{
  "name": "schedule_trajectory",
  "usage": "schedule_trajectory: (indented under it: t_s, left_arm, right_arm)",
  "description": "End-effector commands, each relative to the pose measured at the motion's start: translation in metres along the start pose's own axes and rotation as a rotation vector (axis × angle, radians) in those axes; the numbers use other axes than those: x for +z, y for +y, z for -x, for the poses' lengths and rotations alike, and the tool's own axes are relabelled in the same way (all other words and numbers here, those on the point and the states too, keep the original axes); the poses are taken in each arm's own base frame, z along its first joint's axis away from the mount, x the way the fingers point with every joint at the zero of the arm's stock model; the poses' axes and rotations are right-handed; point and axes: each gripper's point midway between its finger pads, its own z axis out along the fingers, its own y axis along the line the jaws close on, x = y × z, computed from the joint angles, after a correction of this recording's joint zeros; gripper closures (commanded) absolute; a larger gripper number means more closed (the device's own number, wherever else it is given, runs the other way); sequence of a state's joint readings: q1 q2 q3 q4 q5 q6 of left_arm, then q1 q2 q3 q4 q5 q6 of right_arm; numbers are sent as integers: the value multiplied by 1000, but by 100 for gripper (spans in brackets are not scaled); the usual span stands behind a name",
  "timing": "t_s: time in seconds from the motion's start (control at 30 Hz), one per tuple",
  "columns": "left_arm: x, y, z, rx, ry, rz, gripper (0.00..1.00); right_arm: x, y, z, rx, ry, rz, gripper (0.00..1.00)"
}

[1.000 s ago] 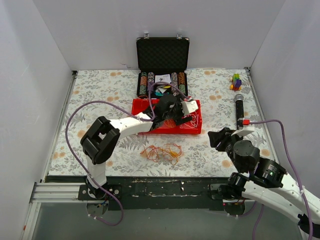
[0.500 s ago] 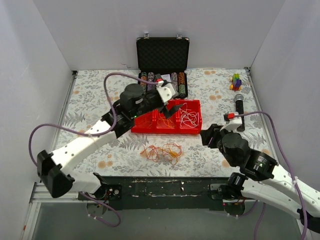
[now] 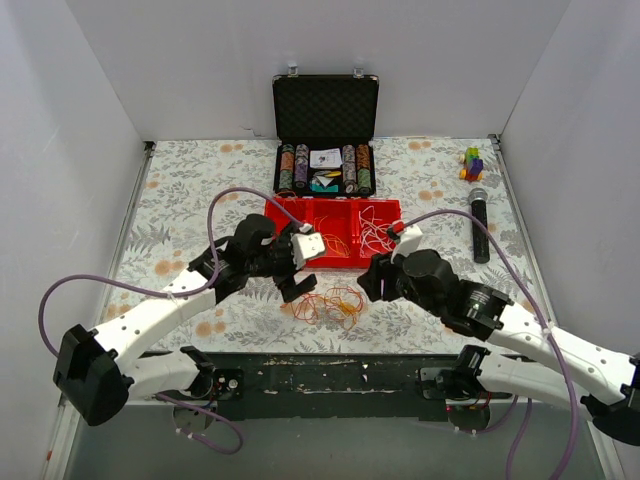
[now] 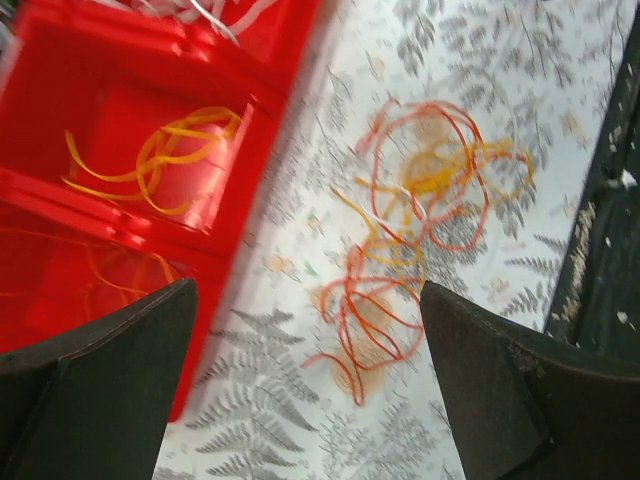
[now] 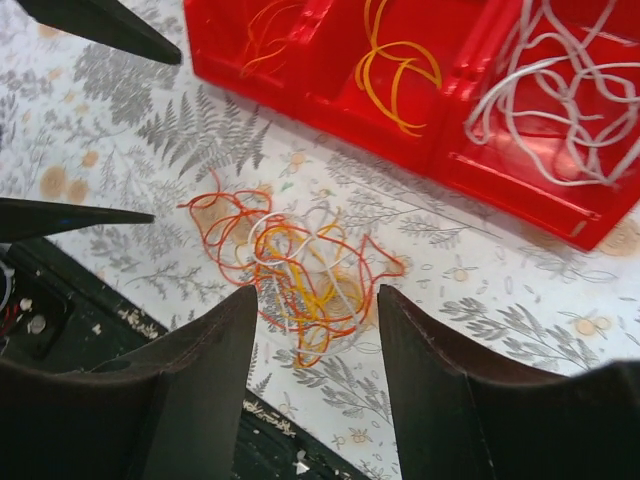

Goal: Untangle the cables

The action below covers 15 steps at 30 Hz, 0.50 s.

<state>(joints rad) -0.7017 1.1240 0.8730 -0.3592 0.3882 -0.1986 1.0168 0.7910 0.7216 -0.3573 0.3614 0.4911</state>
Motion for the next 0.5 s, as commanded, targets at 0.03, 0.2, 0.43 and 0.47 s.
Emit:
schedule_trajectory:
  t_s: [0.03,0.2,0.43,0.47]
  left_arm:
    - [-12,-12,7,29,-42,-44,5]
    - [-21,-12,18,26,-96,-16,5]
    - [-28,-22,9,66,-122,-26,5]
    - [-27,-23,8,75,-127,-28,5]
  right_arm:
    - [19,37,-20,-56,88,188,38]
    - [35,23,-39,-104,135,120,35]
    - [43,16,-48,-149,159,97,36]
    - [44,17,-49,-151,163,98,37]
